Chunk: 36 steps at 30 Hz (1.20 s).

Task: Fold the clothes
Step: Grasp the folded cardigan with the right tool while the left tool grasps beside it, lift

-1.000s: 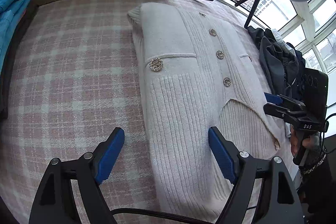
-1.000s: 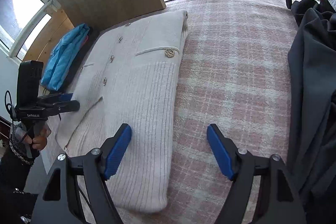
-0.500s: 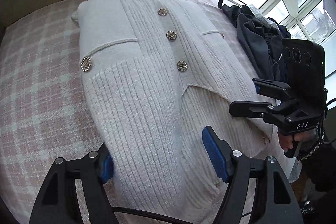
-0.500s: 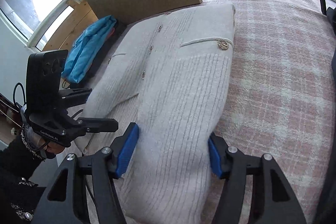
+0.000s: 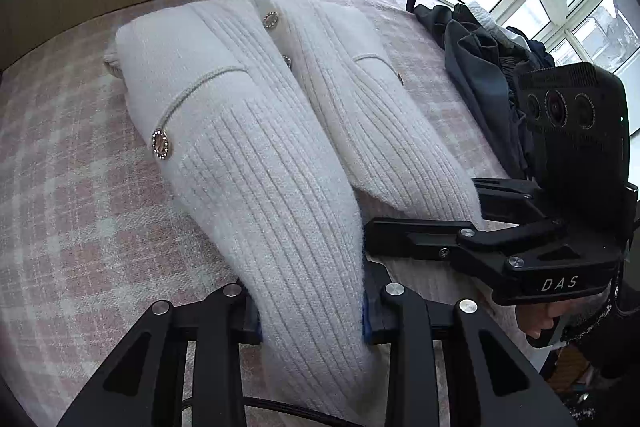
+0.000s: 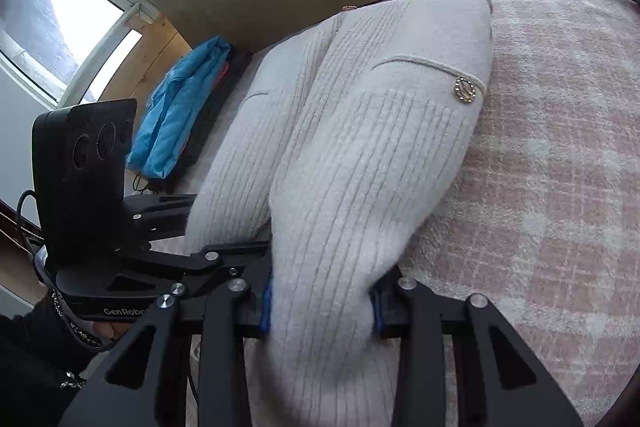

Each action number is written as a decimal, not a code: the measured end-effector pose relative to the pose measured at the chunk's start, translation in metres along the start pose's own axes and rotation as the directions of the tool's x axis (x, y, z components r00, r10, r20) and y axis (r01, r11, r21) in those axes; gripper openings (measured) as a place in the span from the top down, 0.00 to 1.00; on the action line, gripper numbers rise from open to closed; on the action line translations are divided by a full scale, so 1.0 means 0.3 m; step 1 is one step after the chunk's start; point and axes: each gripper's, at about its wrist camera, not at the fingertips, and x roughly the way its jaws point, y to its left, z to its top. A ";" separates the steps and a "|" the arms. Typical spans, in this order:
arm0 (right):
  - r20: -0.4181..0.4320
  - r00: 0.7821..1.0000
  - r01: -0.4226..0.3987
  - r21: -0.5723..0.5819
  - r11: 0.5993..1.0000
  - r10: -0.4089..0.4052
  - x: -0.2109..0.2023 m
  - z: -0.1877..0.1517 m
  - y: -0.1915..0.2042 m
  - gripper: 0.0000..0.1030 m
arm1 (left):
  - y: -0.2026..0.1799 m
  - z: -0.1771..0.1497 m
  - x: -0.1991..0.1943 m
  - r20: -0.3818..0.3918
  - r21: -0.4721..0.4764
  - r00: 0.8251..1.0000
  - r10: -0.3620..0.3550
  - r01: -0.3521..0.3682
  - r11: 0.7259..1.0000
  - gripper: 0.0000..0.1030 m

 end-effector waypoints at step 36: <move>0.209 0.958 -0.118 -0.339 0.933 0.197 0.094 0.288 1.076 0.70 | 0.337 -0.047 -1.099 0.382 0.089 0.899 0.213 -0.266 0.960 0.74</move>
